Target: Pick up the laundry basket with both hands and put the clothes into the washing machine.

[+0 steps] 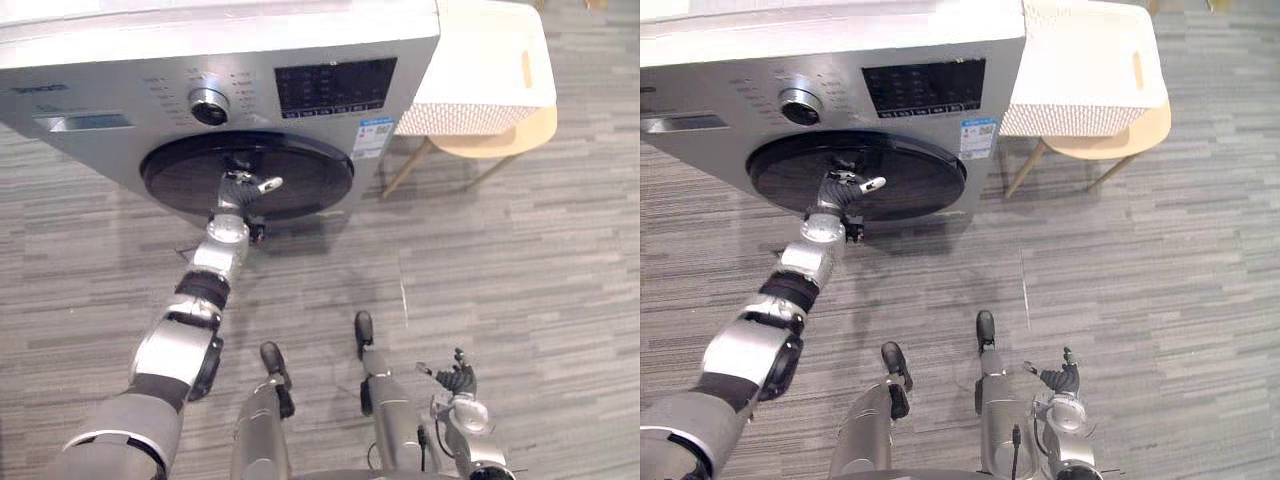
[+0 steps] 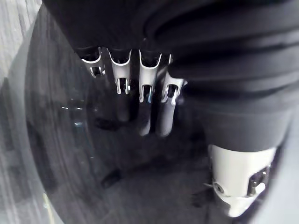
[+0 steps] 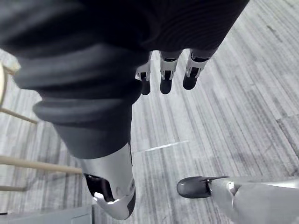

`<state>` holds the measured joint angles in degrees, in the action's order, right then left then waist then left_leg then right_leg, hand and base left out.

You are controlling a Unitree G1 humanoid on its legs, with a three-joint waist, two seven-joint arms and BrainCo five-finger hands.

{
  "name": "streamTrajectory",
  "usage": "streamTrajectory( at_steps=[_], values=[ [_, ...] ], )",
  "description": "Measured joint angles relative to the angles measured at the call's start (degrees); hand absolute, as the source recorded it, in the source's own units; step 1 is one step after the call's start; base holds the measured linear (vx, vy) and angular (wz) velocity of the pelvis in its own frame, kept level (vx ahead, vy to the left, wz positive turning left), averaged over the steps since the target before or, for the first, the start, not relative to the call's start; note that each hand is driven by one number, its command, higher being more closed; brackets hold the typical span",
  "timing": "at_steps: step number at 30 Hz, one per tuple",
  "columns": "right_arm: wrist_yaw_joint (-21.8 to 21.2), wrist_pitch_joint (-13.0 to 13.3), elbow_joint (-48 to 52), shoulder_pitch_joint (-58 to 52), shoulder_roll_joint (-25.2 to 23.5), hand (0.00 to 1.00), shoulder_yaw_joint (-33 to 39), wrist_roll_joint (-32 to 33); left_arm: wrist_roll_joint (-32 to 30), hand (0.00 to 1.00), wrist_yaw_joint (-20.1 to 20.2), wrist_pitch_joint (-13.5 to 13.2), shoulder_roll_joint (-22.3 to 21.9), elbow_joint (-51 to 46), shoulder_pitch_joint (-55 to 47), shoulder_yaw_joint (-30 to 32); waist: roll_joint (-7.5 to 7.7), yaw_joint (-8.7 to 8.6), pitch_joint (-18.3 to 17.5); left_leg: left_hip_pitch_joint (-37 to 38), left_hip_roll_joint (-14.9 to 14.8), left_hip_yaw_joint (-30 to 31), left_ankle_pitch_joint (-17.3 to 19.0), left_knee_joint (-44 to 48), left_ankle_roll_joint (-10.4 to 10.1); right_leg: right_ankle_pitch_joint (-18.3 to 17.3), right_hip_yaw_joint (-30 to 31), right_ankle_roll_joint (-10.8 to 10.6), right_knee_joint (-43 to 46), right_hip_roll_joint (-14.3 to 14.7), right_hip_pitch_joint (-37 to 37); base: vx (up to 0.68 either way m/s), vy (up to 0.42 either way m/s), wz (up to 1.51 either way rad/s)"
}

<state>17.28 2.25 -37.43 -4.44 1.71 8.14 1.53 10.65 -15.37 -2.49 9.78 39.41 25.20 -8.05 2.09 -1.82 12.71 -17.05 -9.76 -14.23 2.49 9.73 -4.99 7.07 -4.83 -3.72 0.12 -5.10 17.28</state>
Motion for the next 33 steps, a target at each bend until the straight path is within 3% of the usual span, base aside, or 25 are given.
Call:
streamTrajectory(
  at_steps=[3, 6, 8, 9, 11, 13, 15, 17, 19, 20, 21, 22, 24, 26, 28, 30, 31, 32, 33],
  values=[
    [-0.15, -0.73, -3.25, 0.11, 0.05, 0.00, 1.82, -0.23, 0.00, 0.00, 0.47, 0.06, -3.47, 0.49, -14.37, 1.71, -0.79, 1.46, -3.08, 2.97, 1.42, 3.51, -2.07, -4.14, -0.26, -2.27, -3.86, -0.49, 0.57, -0.90, -3.30, 0.10, -0.003, 0.70],
    [-1.09, -1.40, -8.97, 0.61, 0.70, 0.00, 4.09, -0.63, -0.39, 0.00, 2.40, 0.20, -5.54, 4.98, -22.69, 5.50, -2.00, 3.53, -4.75, 4.70, 3.08, 8.65, -5.17, -8.36, 0.10, -4.08, -9.87, -1.01, 0.69, -2.19, -6.76, 0.11, 0.025, 1.07],
    [-1.28, -1.52, -11.56, 1.60, 0.77, 0.00, 4.56, -0.64, -1.55, 0.00, 2.97, 0.49, -5.52, 8.82, -24.97, 8.55, -2.18, 4.24, -5.29, 4.25, 3.56, 7.66, -6.38, -9.76, 1.17, -4.91, -13.76, -1.45, 0.81, -3.40, -8.30, 0.04, 0.074, 1.13],
    [-1.29, -1.56, -11.89, 1.70, 0.59, 0.00, 5.59, -0.63, -2.44, 0.00, 3.02, 0.81, -5.57, 11.23, -25.81, 10.36, -2.46, 4.12, -5.60, 3.78, 2.29, 1.61, -5.46, -8.63, 2.14, -5.61, -17.12, -2.16, 0.96, -4.44, -9.81, 0.02, 0.090, 1.33],
    [-1.30, -1.54, -11.97, 1.86, 0.96, 0.00, 5.65, -0.64, -4.38, 0.00, 3.16, 0.94, -5.80, 13.70, -26.93, 12.26, -2.37, 4.34, -5.62, 3.77, 1.42, -4.12, -5.86, -6.43, 2.63, -6.88, -20.34, -3.52, 2.44, -6.19, -11.49, 0.07, 0.099, 1.03],
    [-1.37, -1.53, -12.13, 2.79, 0.81, 0.00, 5.58, -1.16, -4.97, 0.00, 4.12, 0.94, -5.67, 15.11, -29.31, 14.56, -1.21, 5.37, -6.24, 3.72, 3.17, -3.10, -5.00, -5.46, 3.65, -7.55, -21.46, -4.28, 3.31, -8.11, -12.36, 0.10, 0.173, 0.59],
    [-1.85, -1.56, -12.97, 3.85, 0.14, 0.00, 5.55, -2.27, -5.38, 0.00, 4.27, 0.99, -5.12, 15.15, -29.74, 17.30, -0.04, 6.39, -6.65, 2.54, 6.08, -1.16, -0.41, -1.26, 5.06, -10.34, -23.78, -5.23, 7.48, -11.98, -13.41, 0.12, 0.215, 0.69],
    [-2.61, -1.57, -13.29, 3.97, -0.19, 0.00, 5.13, -2.81, -5.34, 0.00, 4.21, 0.95, -4.93, 14.83, -30.54, 17.80, -0.07, 6.14, -6.59, 1.79, 6.44, 0.09, 3.36, 3.89, 5.68, -12.30, -24.56, -4.15, 14.95, -14.94, -13.82, 0.10, 0.144, 0.66],
    [-2.96, -1.63, -13.08, 4.09, -0.38, 0.00, 3.77, -3.33, -5.30, 0.00, 4.21, 0.97, -4.90, 14.62, -31.42, 17.79, -0.47, 6.44, -6.64, 1.89, 6.89, 2.14, 5.40, 6.71, 6.52, -11.11, -19.38, 1.55, 26.32, -16.59, -10.45, 0.12, 0.180, 0.68],
    [-3.45, -1.64, -12.99, 3.83, -0.76, 0.00, 2.39, -3.37, -5.02, 0.00, 4.18, 0.98, -4.73, 13.87, -32.15, 18.05, -0.49, 6.01, -6.50, 3.23, 7.40, 4.90, 6.39, 7.28, 7.46, -6.14, -10.95, 7.42, 38.88, -16.54, -4.63, 0.16, 0.194, 0.80],
    [-3.62, -1.64, -13.10, 3.78, -1.22, 0.00, 2.05, -3.38, -4.78, 0.00, 4.17, 1.00, -4.88, 13.87, -32.07, 18.51, -0.87, 5.93, -6.17, 3.68, 7.42, 6.76, 6.61, 7.31, 7.73, -6.61, -7.79, 5.58, 43.31, -15.65, -2.26, 0.28, 0.183, 0.96],
    [-3.70, -1.64, -13.13, 3.91, -1.98, 0.00, 1.97, -3.37, -4.44, 0.00, 4.09, 1.02, -4.76, 13.82, -31.90, 19.60, 0.27, 5.84, -6.19, 4.05, 7.87, 8.90, 6.89, 7.32, 8.27, -10.92, -4.68, 2.10, 48.03, -13.22, 0.44, 0.27, 0.027, 0.92],
    [-3.71, -1.50, -12.82, 4.23, -2.69, 0.00, 2.06, -3.36, -3.62, 0.00, 3.99, 1.00, -5.40, 13.00, -31.18, 21.27, 1.54, 5.77, -5.91, 5.06, 9.27, 13.90, 7.00, 6.91, 9.06, -18.39, -2.91, 1.25, 48.08, -6.43, 4.36, 0.27, 0.012, 1.14],
    [-3.71, -1.54, -12.81, 3.65, -2.28, 0.00, 2.69, -3.33, -3.41, 0.00, 4.06, 0.94, -6.86, 12.92, -29.73, 21.80, 1.41, 5.52, -5.78, 6.16, 12.07, 19.10, 7.21, 6.16, 9.47, -20.21, -1.42, -0.50, 42.10, -2.74, 6.33, 0.26, -0.040, 1.59],
    [-3.83, -1.62, -12.81, 2.21, -2.03, 0.00, 2.70, -3.30, -3.43, 0.00, 4.08, 0.86, -8.61, 12.92, -28.07, 22.15, 1.12, 5.11, -5.58, 8.00, 15.27, 25.28, 7.72, 6.16, 9.76, -20.21, 3.48, -0.89, 35.56, 0.33, 7.09, 0.29, -0.110, 2.12],
    [-3.98, -2.45, -12.80, 1.17, -1.39, 0.00, 2.30, -3.29, -3.58, 0.00, 4.09, 0.38, -9.68, 12.88, -27.65, 22.16, 1.24, 2.69, -5.83, 9.39, 19.03, 34.56, 9.70, 8.83, 8.34, -18.68, 9.10, 0.64, 29.51, 0.92, 5.44, 0.35, -0.266, 2.54],
    [-4.08, -2.46, -12.78, 1.00, -1.23, 0.00, 2.00, -3.29, -3.58, 0.00, 4.09, 0.13, -9.58, 12.88, -27.66, 22.19, 1.78, 2.69, -6.08, 9.35, 19.28, 35.24, 10.98, 10.43, 7.66, -15.66, 8.94, 1.17, 26.86, 0.37, 4.46, 0.38, -0.335, 2.09],
    [-4.48, -2.44, -12.68, 1.05, -0.59, 0.00, 1.47, -3.32, -3.59, 0.00, 4.08, 0.08, -10.28, 12.92, -27.61, 22.32, -0.23, 2.97, -5.92, 7.74, 17.29, 34.62, 12.88, 14.60, 5.66, -15.05, 4.17, 1.92, 26.81, 0.40, 2.96, 0.39, -0.292, 1.56],
    [-4.91, -2.48, -12.32, 2.30, 0.18, 0.00, 1.30, -3.33, -3.60, 0.00, 4.10, -0.10, -10.75, 12.75, -27.96, 22.95, -1.99, 3.17, -6.03, 5.16, 14.61, 28.78, 12.23, 18.43, 2.79, -15.30, 1.15, 2.51, 24.95, 0.83, 1.33, 0.31, -0.212, 1.29]
  ],
)
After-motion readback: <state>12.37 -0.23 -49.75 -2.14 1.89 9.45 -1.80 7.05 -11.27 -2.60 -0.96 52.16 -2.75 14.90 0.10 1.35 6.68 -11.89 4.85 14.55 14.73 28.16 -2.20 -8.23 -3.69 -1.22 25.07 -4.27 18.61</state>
